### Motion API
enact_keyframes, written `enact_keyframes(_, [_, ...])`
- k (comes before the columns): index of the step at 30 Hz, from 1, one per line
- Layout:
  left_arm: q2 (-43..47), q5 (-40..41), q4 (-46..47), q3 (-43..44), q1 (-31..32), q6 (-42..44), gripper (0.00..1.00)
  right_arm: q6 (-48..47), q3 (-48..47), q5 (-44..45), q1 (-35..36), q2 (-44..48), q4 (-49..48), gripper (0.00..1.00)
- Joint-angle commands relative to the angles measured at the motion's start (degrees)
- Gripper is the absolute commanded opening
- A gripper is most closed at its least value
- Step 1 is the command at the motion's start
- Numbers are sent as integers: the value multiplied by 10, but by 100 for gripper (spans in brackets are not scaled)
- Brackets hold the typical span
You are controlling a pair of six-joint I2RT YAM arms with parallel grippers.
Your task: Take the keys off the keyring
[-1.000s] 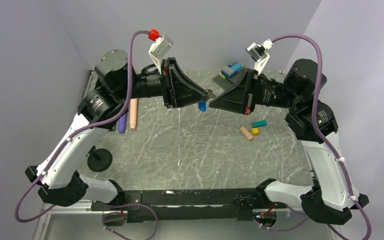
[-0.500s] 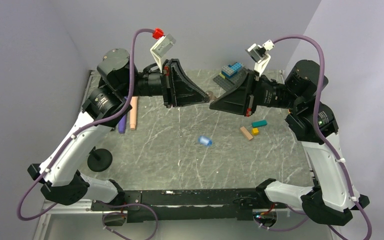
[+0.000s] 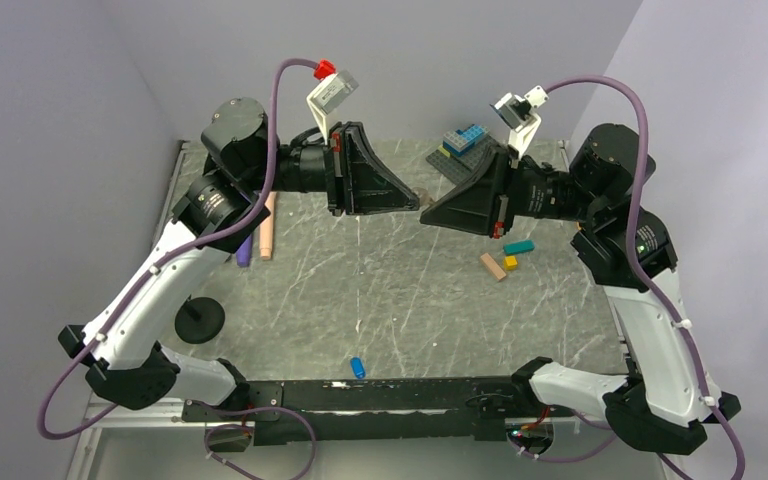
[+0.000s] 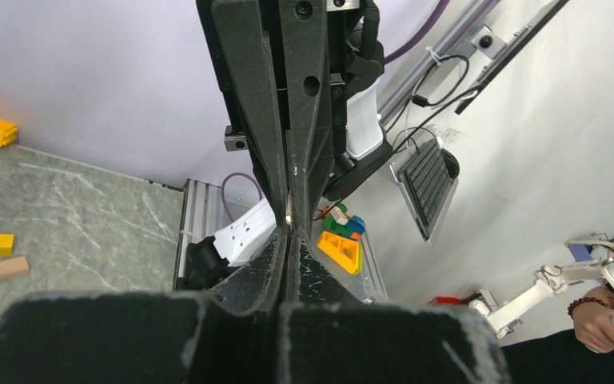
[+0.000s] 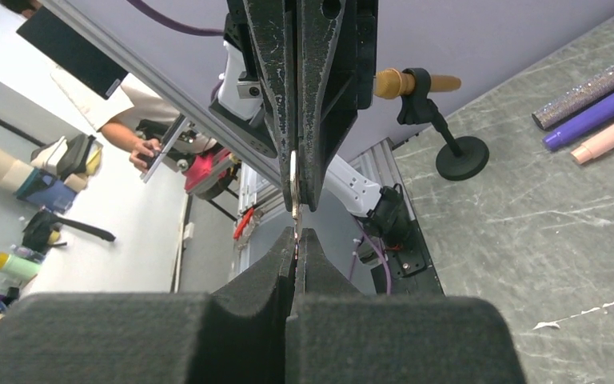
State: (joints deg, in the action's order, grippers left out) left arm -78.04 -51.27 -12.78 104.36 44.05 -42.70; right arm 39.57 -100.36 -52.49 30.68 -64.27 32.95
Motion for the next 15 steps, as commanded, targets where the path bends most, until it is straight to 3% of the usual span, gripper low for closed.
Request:
enact_keyframes(1, [31, 19, -14, -1, 4, 30, 0, -6, 14, 19, -2, 1, 1, 0])
enact_keyframes(9, [54, 73, -39, -22, 3, 59, 0, 5, 43, 9, -1, 8, -21, 2])
enact_keyframes(11, [59, 97, -53, -27, 4, 71, 0, 12, 52, 6, -2, 13, -34, 16])
enact_keyframes(13, [64, 106, -62, -32, 4, 80, 0, 16, 59, 5, -3, 16, -42, 39])
enact_keyframes(15, [66, 100, -71, -31, 4, 87, 0, 16, 60, 5, -2, 17, -45, 51])
